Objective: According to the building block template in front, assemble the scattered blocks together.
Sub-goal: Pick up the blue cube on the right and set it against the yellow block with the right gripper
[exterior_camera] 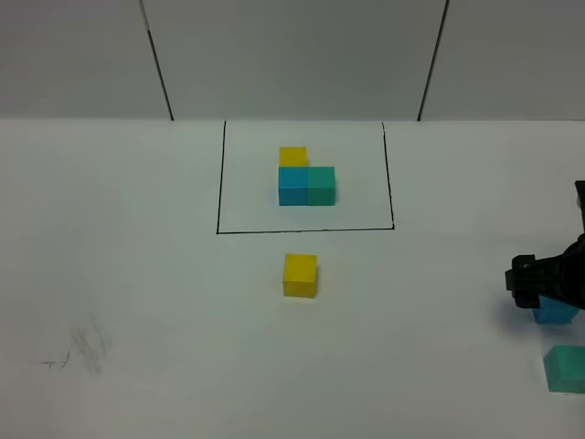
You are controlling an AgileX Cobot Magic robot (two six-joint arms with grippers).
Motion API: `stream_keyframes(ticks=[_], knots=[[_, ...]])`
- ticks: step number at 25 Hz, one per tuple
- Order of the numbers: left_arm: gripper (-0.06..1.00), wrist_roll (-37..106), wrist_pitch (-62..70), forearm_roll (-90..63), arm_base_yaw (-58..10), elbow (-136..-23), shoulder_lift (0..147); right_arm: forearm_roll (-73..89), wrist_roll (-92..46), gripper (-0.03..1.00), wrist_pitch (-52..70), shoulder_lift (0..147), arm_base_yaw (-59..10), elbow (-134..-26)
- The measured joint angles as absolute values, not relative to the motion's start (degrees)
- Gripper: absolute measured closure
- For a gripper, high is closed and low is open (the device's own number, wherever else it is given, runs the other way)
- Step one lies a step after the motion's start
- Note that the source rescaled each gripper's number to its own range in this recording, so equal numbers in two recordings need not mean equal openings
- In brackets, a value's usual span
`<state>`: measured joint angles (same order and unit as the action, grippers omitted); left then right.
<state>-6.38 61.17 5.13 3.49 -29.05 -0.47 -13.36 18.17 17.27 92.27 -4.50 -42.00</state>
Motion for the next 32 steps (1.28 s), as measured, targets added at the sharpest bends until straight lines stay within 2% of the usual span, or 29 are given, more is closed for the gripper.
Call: stream_keyframes(ticks=[13, 17, 24, 32], knots=[[0.82, -6.3, 61.2, 5.1, 3.5, -29.0, -0.5, -15.9, 15.9, 0.13, 17.3, 99.8, -2.6, -45.2], [0.82, -6.2, 61.2, 5.1, 3.5, -29.0, -0.5, -15.9, 15.6, 0.27, 17.3, 100.4, -2.0, -45.2], [0.82, -6.2, 61.2, 5.1, 3.5, -29.0, -0.5, -15.7, 14.4, 0.66, 17.2, 101.7, -2.0, -45.2], [0.82, -6.2, 61.2, 5.1, 3.5, -29.0, -0.5, -14.2, 11.0, 0.67, 17.7, 100.7, -2.3, -45.2]])
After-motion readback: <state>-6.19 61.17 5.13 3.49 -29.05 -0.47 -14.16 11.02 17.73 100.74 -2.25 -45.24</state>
